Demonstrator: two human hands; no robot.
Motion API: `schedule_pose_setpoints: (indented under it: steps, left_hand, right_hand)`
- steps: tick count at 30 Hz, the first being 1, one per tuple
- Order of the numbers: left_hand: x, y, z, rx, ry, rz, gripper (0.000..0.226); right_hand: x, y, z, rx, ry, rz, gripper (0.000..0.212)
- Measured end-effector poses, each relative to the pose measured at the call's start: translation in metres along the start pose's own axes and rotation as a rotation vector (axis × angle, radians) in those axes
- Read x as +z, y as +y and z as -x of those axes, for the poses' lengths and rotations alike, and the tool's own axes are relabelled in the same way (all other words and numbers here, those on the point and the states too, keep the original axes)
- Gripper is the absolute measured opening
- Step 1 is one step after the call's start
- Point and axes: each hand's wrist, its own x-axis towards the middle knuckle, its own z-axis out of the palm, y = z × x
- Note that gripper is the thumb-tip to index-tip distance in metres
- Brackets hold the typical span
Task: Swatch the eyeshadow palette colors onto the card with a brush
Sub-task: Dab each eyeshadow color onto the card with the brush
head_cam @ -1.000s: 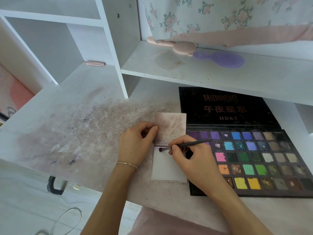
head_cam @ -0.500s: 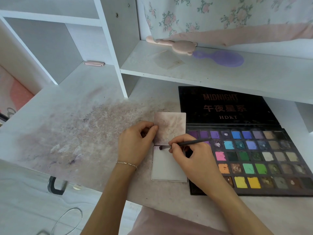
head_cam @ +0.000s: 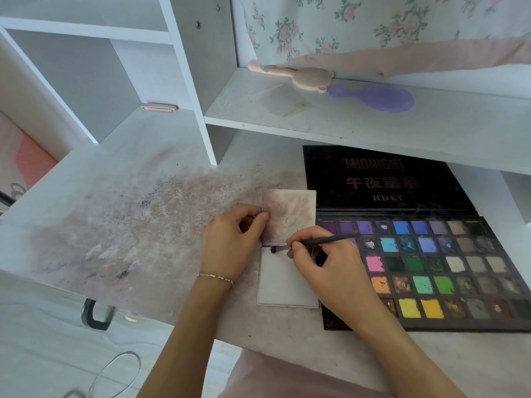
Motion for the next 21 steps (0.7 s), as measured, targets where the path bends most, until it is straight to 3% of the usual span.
schedule_pose_setpoints:
  steps: [14, 21]
  left_hand:
    - [0.0, 0.0002, -0.0004, 0.013, -0.004, -0.013, 0.007]
    - [0.0, -0.0003, -0.0006, 0.006, -0.001, -0.001, 0.006]
  right_hand:
    - [0.0003, -0.0005, 0.0, -0.017, -0.011, -0.011, 0.025]
    - [-0.0055, -0.0012, -0.0003, -0.036, 0.206, -0.193, 0.023]
